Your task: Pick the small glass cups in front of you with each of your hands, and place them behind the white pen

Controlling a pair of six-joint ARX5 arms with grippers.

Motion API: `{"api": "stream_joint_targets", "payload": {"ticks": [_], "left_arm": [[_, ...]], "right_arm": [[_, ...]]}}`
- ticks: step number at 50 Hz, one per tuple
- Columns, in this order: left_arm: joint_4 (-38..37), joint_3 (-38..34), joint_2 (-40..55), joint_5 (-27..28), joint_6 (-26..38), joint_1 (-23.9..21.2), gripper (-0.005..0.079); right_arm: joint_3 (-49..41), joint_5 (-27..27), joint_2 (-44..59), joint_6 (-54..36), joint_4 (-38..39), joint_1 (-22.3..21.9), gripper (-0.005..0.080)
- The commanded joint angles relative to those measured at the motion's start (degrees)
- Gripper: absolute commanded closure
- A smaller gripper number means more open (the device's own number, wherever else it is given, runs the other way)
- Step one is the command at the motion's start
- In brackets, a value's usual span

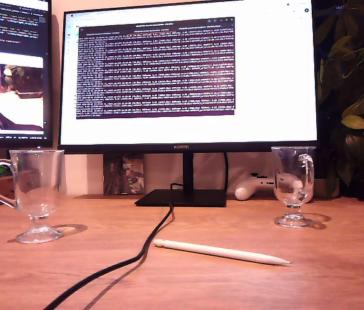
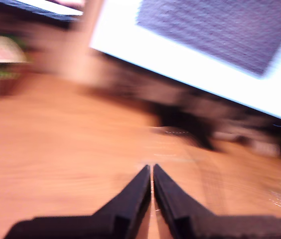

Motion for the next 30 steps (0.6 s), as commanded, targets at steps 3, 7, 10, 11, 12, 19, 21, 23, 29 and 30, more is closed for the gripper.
{"api": "stream_joint_targets", "payload": {"ticks": [3, 7, 10, 11, 12, 19, 21, 23, 29, 30], "left_arm": [[-2.8, 3.0, -0.3, 2.2, -1.5, -0.5, 0.0761], [-6.8, 5.9, 0.6, 2.7, -1.8, -0.5, 0.0761], [-9.2, 8.0, 2.1, 3.0, -1.8, -0.5, 0.0761], [-9.9, 8.7, 2.7, 3.1, -1.8, -0.5, 0.0761], [-10.4, 9.4, 3.4, 3.4, -1.8, -0.5, 0.0761], [-14.3, 14.8, 10.5, 4.4, -0.1, -0.5, 0.0761], [-15.5, 16.5, 12.8, 4.4, 1.8, -0.5, 0.0761], [-16.9, 18.3, 15.5, 4.4, 3.6, -0.5, 0.0761], [-21.1, 23.8, 23.6, 4.1, 9.6, -0.5, 0.0761], [-21.6, 24.7, 25.0, 4.1, 9.6, -0.5, 0.0761]], "right_arm": [[6.2, -0.3, 0.2, 0.5, -3.9, 1.4, 0.0761], [10.7, -0.4, 2.3, 0.5, -8.3, 1.9, 0.0763], [13.9, -0.6, 4.6, 0.6, -11.0, 2.2, 0.0763], [15.2, -0.7, 5.6, 0.6, -12.2, 2.3, 0.0763], [16.4, -0.8, 6.7, 0.6, -13.1, 2.4, 0.0763], [24.1, -1.0, 16.4, 0.5, -17.0, 3.7, 0.0763], [25.9, -1.6, 18.9, 0.0, -17.2, 4.1, 0.0762], [27.7, -1.9, 22.1, -0.2, -16.8, 4.6, 0.0762], [32.4, -3.2, 29.2, 2.5, -11.9, 5.6, 0.0763], [33.1, -3.3, 30.3, 2.5, -11.4, 5.7, 0.0763]]}}
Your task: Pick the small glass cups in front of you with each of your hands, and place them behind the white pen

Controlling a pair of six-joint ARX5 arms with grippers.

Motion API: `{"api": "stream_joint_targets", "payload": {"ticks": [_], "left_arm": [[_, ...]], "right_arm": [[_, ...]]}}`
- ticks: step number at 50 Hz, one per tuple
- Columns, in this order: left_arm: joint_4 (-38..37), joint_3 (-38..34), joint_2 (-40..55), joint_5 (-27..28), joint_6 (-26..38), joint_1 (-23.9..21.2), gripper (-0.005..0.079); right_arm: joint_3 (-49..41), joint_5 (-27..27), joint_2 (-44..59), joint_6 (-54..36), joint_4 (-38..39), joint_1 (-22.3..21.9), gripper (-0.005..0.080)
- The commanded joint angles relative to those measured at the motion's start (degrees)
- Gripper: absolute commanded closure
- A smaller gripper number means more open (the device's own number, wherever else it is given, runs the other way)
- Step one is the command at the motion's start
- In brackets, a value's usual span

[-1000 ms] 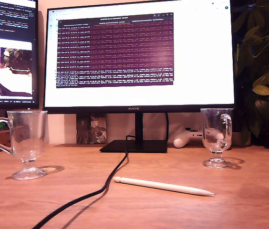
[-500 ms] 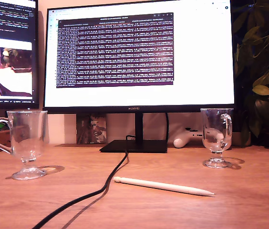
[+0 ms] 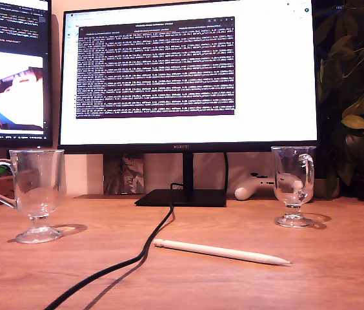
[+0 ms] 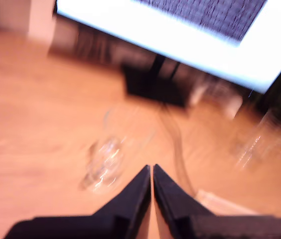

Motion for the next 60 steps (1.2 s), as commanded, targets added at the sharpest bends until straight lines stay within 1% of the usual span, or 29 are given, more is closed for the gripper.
{"api": "stream_joint_targets", "payload": {"ticks": [1, 2, 5, 10, 13, 15, 18, 21, 24, 28, 31, 39, 46, 52, 60], "left_arm": [[-1.2, 2.6, 4.1, 0.0, 3.7, -0.1, 0.0761], [-1.7, 3.5, 5.5, 0.0, 3.7, -0.1, 0.0761], [-2.4, 5.4, 9.5, 0.0, 7.3, -0.1, 0.0761], [-2.7, 8.3, 15.9, 0.0, 8.1, -0.1, 0.0761], [-3.1, 9.9, 18.9, 0.0, 9.3, -0.1, 0.0761], [-3.2, 10.8, 20.7, 0.0, 10.4, -0.1, 0.0761], [-3.2, 12.0, 22.7, 0.0, 10.5, -0.1, 0.0761], [-3.2, 13.0, 24.3, 0.0, 10.6, -0.1, 0.0761], [-3.2, 13.8, 25.4, 0.0, 11.6, -0.1, 0.0761], [-3.2, 14.6, 26.3, 0.0, 12.2, -0.1, 0.0761], [-3.1, 14.8, 26.5, 0.0, 12.5, -0.1, 0.0761], [-3.0, 14.8, 26.8, 0.0, 12.9, -0.1, 0.0761], [-2.8, 14.8, 26.8, 0.0, 12.9, -0.1, 0.0761], [-2.5, 14.8, 26.8, 0.0, 13.0, -0.1, 0.0761], [-1.3, 14.8, 26.8, 0.0, 12.9, -0.1, 0.0761]], "right_arm": [[3.2, -0.7, 2.7, 0.6, 1.9, 0.6, 0.0763], [4.2, -0.7, 4.2, 0.6, 1.7, 0.7, 0.0763], [7.1, -0.7, 9.1, 0.6, 0.2, 1.0, 0.0763], [12.0, -0.7, 18.1, -0.4, -4.6, 2.3, 0.0762], [14.9, -0.4, 23.3, -3.5, -7.5, 3.3, 0.0754], [16.8, 0.2, 26.6, -4.1, -9.5, 4.3, 0.0751], [19.5, 1.9, 31.0, -5.6, -12.1, 5.9, 0.0745], [22.3, 4.3, 35.3, -7.0, -14.8, 7.4, 0.0704], [25.3, 6.8, 39.5, -8.6, -17.2, 8.7, 0.0615], [28.7, 8.7, 44.2, -9.8, -19.4, 9.8, 0.0459], [31.0, 10.0, 46.9, -9.9, -20.4, 10.3, 0.0413], [36.0, 14.5, 52.7, -11.5, -22.1, 11.1, 0.0413], [39.8, 19.2, 57.5, -13.2, -26.3, 11.5, 0.0413], [41.6, 19.5, 60.5, -14.1, -28.5, 11.7, 0.0414], [42.2, 21.0, 63.0, -14.4, -28.4, 12.5, 0.0415]]}}
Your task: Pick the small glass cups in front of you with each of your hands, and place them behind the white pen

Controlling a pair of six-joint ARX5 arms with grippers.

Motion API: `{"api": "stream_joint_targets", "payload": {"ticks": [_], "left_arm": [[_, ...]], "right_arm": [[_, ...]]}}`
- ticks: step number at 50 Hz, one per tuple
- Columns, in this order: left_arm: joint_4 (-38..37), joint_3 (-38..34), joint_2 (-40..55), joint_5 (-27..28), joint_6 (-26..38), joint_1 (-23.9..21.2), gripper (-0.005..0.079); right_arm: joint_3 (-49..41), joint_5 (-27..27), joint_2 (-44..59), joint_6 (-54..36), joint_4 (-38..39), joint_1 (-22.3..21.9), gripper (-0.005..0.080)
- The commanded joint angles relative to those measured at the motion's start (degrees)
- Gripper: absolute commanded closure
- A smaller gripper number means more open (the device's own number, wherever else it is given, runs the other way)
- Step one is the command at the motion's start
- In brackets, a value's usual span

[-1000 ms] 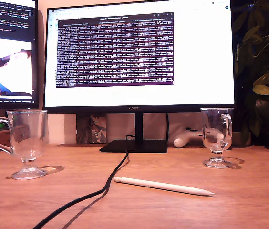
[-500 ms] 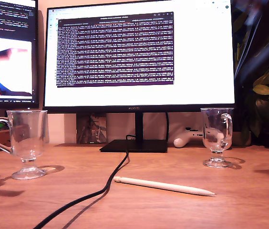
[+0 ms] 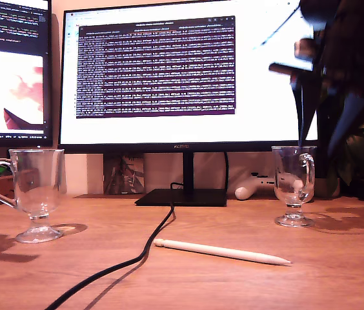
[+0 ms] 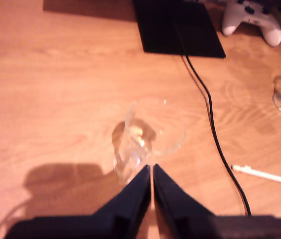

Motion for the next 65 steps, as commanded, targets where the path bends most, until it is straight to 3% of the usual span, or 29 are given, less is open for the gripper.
{"api": "stream_joint_targets", "payload": {"ticks": [1, 12, 27, 36, 45, 49, 54, 65], "left_arm": [[0.9, 0.0, 0.5, 0.0, 0.6, -0.1, 0.0761], [1.5, 0.0, 0.5, 0.0, 0.6, -0.1, 0.0761], [2.2, 0.0, 1.0, -2.1, 2.4, -0.1, 0.0748], [-3.5, 0.3, 2.5, -6.0, 8.6, -0.1, 0.0610], [-8.5, 2.1, 4.7, -6.7, 12.9, -0.2, 0.0604], [-10.3, 3.4, 6.3, -7.4, 14.6, -0.4, 0.0549], [-11.8, 5.3, 8.7, -9.1, 21.2, -0.9, 0.0485], [-15.0, 9.6, 15.6, -10.5, 26.8, -1.4, 0.0459]], "right_arm": [[1.0, 0.4, 0.6, -0.5, 0.2, 0.9, 0.0415], [1.0, 1.0, 3.8, -1.3, 1.4, 1.0, 0.0455], [1.0, 0.7, 5.2, -3.9, 6.3, 1.2, 0.0769], [1.0, 0.7, 5.2, -4.9, 7.1, 1.3, 0.0763], [1.0, 0.7, 5.2, -6.0, 8.1, 1.8, 0.0763], [1.0, 0.7, 5.2, -6.0, 8.3, 2.2, 0.0763], [1.0, 0.7, 5.2, -6.4, 8.6, 2.8, 0.0763], [1.0, 0.7, 5.2, -7.5, 9.1, 3.5, 0.0763]]}}
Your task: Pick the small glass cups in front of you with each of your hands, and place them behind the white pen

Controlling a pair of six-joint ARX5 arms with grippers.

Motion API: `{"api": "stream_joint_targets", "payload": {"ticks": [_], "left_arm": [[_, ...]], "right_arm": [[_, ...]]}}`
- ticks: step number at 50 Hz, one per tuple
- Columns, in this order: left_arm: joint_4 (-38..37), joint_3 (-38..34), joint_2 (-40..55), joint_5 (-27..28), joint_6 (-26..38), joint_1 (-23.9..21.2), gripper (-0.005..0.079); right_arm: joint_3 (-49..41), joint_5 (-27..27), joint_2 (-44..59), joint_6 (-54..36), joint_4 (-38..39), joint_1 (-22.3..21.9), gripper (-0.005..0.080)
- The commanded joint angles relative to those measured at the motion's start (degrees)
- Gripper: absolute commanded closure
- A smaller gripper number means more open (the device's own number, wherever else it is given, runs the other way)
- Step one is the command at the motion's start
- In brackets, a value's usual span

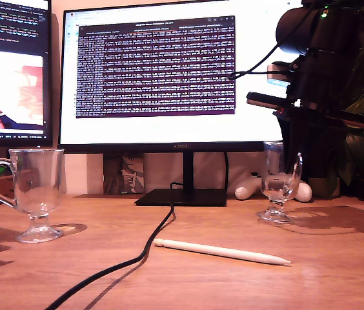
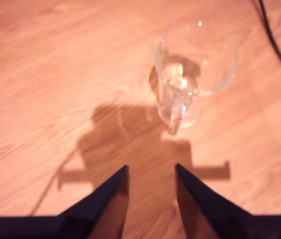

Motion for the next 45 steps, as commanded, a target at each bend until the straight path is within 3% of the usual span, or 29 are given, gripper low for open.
{"api": "stream_joint_targets", "payload": {"ticks": [1, 12, 45], "left_arm": [[-0.8, 1.1, 2.5, 0.1, 1.6, -0.3, 0.0445], [-1.9, 4.4, 7.9, 0.6, 5.0, -1.7, 0.0413], [0.9, 8.3, 16.6, -0.4, 4.9, -6.8, 0.0413]], "right_arm": [[0.9, 0.0, -0.2, -0.4, 1.0, 0.6, 0.0763], [0.9, 0.0, -0.2, -1.9, 1.3, 0.6, 0.0763], [0.9, 0.0, -0.2, -2.2, 3.3, 0.6, 0.0763]]}}
